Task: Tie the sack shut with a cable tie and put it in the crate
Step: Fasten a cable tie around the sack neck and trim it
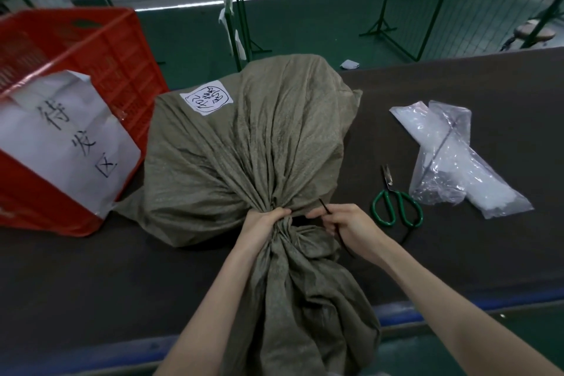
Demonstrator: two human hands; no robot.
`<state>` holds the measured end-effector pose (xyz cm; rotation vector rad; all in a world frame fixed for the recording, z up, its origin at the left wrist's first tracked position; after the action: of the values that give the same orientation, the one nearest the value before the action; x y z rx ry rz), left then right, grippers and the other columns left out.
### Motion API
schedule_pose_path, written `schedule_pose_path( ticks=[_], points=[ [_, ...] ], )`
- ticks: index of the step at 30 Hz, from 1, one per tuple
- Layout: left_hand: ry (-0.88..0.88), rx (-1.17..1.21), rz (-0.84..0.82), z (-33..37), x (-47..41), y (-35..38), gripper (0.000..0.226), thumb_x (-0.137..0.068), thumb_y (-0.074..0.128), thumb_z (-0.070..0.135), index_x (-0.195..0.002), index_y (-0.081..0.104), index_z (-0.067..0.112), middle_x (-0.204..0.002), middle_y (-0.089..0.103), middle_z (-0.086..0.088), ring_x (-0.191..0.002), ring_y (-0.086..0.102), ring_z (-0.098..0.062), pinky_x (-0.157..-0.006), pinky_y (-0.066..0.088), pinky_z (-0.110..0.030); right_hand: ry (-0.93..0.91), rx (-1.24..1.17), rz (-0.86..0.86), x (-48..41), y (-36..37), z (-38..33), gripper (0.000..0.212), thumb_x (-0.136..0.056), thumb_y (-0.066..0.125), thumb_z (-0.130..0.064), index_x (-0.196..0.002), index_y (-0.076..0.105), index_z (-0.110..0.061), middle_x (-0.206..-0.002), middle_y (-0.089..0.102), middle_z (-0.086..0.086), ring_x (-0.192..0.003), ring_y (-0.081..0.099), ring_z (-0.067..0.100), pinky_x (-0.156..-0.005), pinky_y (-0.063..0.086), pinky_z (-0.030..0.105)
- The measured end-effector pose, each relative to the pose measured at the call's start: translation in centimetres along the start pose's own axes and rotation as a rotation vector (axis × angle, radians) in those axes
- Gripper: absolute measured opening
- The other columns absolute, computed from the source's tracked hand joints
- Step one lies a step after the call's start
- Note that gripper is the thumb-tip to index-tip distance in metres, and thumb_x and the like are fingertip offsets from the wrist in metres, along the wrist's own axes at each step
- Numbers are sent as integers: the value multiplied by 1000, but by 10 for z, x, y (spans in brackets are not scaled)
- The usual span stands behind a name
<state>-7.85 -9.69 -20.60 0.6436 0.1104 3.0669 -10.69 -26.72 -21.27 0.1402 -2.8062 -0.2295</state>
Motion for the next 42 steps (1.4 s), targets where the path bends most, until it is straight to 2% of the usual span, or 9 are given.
schedule_pose_path(
  ticks=[6,11,16,21,25,30,34,38,42],
  points=[
    [-26,-29,22,1,2,-4,35,-79,67,-3,-114,62,-5,-102,65,-5,-94,61,-15,-65,46,-2,-83,346,-25,0,2,-11,31,-96,47,0,-110,69,-15,-56,54,-4,-43,45,0,-48,35,12],
    [-19,-37,2,4,4,-3,35,-79,67,-4,-114,63,-3,-104,65,-6,-86,62,-11,-67,46,-2,-24,374,-10,-4,2,-13,28,-96,51,-32,-107,74,-19,-58,50,-16,-53,43,-1,-50,32,15],
    [-37,-13,-16,2,4,-6,37,-80,67,-2,-116,62,-4,-106,66,-6,-79,61,-3,-64,47,-1,-23,303,-1,-6,0,-12,31,-98,47,-14,-86,76,-13,-57,41,-1,-50,32,8,-51,24,25],
    [-48,0,-10,2,5,-8,39,-79,68,0,-117,62,-4,-112,66,-9,-82,62,-6,-66,48,-2,-81,594,42,-5,-10,-20,23,-87,65,-9,-72,74,-24,-58,60,-4,-50,48,6,-53,39,19],
    [-51,12,15,4,10,-9,39,-80,67,1,-118,61,-4,-107,65,-5,-91,61,-12,-65,46,-1,-111,795,97,-12,-14,-25,4,-77,77,-10,-72,76,-11,-52,63,-1,-35,50,-2,-45,38,10],
    [-63,25,47,6,16,-9,37,-82,66,1,-118,60,-3,-109,65,-10,-96,59,-17,-72,48,-14,-79,995,55,-26,-4,-23,12,-73,80,-16,-70,76,-5,-61,67,6,-51,56,3,-58,47,22],
    [-54,135,65,2,21,-9,32,-84,64,3,-116,61,-1,-106,65,-8,-89,62,-16,-62,49,-6,-92,1026,-63,-34,28,-21,13,-84,64,-7,-90,75,-3,-88,71,7,-84,61,14,-70,41,18],
    [-50,435,112,-11,24,-14,35,-81,69,25,-109,68,5,-113,70,-12,-107,66,-24,-97,49,-33,-84,1005,-11,-50,37,-4,22,-82,57,-5,-92,76,-6,-100,73,15,-98,66,23,-83,51,28],
    [-78,797,291,-26,35,-34,39,-97,38,34,-97,64,4,-98,68,-12,-87,66,-22,-73,53,-28,-89,1004,11,-57,47,10,28,-83,61,-22,-102,70,-4,-112,68,16,-108,62,26,-91,50,34]
  ],
)
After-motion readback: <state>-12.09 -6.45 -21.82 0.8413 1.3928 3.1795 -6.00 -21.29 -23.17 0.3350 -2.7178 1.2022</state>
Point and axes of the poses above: each hand's wrist, its own x-axis away from the middle knuckle, its own y-axis out of the palm, z = x × y, the point moved 7 cm from there along -x, towards the middle knuckle
